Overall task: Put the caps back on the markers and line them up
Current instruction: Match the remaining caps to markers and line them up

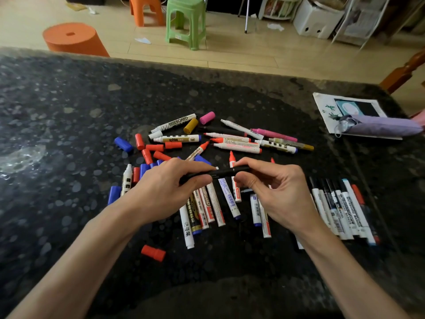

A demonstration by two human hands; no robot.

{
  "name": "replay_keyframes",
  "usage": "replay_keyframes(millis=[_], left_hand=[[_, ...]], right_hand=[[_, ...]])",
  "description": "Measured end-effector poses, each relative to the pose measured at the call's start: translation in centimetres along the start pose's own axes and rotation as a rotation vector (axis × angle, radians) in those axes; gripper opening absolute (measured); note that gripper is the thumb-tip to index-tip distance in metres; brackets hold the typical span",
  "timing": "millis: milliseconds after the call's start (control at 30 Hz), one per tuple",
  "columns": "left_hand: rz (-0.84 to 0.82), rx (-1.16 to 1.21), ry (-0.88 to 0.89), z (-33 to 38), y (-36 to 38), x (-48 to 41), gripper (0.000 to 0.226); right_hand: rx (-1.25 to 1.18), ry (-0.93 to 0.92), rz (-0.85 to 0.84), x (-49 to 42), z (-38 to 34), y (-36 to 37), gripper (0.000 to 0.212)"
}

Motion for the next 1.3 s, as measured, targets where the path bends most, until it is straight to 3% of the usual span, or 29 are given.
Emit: replay_keyframes(millis=[167, 267, 400, 567, 733, 933, 1033, 1167, 1300], left_hand=[[-0.092, 0.173, -0.023, 0.6, 2.1, 0.4, 0.018], [-0.072, 0.358, -0.012, 2.4, 4.4, 0.2, 0.019], [0.05, 0.324, 0.024, 3.0, 4.4, -0.8, 0.025], [0.02, 0.412, 0.002, 2.3, 4.7, -0.8, 0.032], [0.012, 0.478, -0.043, 2.0, 4.6, -0.7, 0.04], [0.003, 0.397, -0.085, 1.7, 4.2, -0.6, 0.03], [-0.002, 0.33, -0.103, 1.3, 3.9, -0.4, 0.023], [0.026, 0.225, -0.158, 0.0, 3.4, 0.0, 0.014], [0.061, 0.173, -0.225, -0.8, 2.5, 0.3, 0.02]], right_hand=[[0.042, 0.07, -0.075, 0.0, 0.7, 0.1, 0.018], [-0.08, 0.141, -0.14, -0.3, 0.7, -0.2, 0.014], [-0.18, 0.186, -0.068, -0.5, 0.4, -1.2, 0.017], [-0.088, 0.166, -0.124, -0.7, 0.6, -0.9, 0.017], [-0.15, 0.151, 0.008, -1.5, 0.7, -3.0, 0.017], [0.395, 0.214, 0.21, -3.3, 3.9, -4.5, 0.037], [0.575, 0.331, 0.257, -4.1, 4.8, -4.4, 0.05], [0.644, 0.399, 0.315, -4.8, 5.4, -4.5, 0.03], [0.726, 0.338, 0.3, -5.1, 5.3, -4.5, 0.026]])
Point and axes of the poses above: each hand's wrist, its own x-axis away from the middle knuckle, its own y-axis out of the palm, z = x × y, the point moved 7 cm from there along -x, towards the middle knuckle, and after that the axes turned 15 degrees about y, right-handed, at the moved point
